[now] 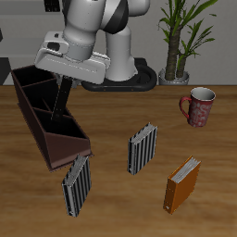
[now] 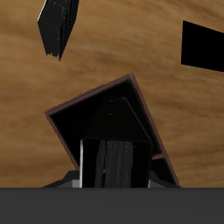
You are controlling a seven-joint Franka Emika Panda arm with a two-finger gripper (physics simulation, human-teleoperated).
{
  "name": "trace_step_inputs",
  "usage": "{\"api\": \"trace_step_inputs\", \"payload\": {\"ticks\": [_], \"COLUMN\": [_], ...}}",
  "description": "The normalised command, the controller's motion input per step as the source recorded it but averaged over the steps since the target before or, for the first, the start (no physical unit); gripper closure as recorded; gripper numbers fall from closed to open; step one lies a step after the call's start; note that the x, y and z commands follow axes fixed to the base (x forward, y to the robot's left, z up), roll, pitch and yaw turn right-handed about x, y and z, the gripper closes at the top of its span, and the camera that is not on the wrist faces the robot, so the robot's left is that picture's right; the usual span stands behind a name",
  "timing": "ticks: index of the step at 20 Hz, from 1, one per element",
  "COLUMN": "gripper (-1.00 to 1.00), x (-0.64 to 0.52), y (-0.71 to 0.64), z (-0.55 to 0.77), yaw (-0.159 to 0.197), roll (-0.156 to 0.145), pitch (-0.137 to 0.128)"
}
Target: Place the black book into the right desk caddy's left compartment
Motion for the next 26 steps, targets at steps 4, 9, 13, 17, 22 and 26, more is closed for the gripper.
{"api": "trace_step_inputs", "payload": {"ticks": [4,9,13,17,22,26], "gripper": [1.0,1.0,1.0,1.0,1.0,1.0], "x": [0.03,0.01,0.06,0.09,0.1,0.09], "y": [-0.05,0.01,-0.06,-0.05,-0.03,-0.02], "z": [-0.1,-0.05,-0.09,-0.11,-0.13,-0.16], "yaw": [-0.035,-0.008,-0.023,-0.023,-0.024,-0.014], "roll": [-0.017,-0.004,-0.008,-0.011,-0.017,-0.007], "pitch": [0.016,0.008,0.02,0.021,0.024,0.027]}}
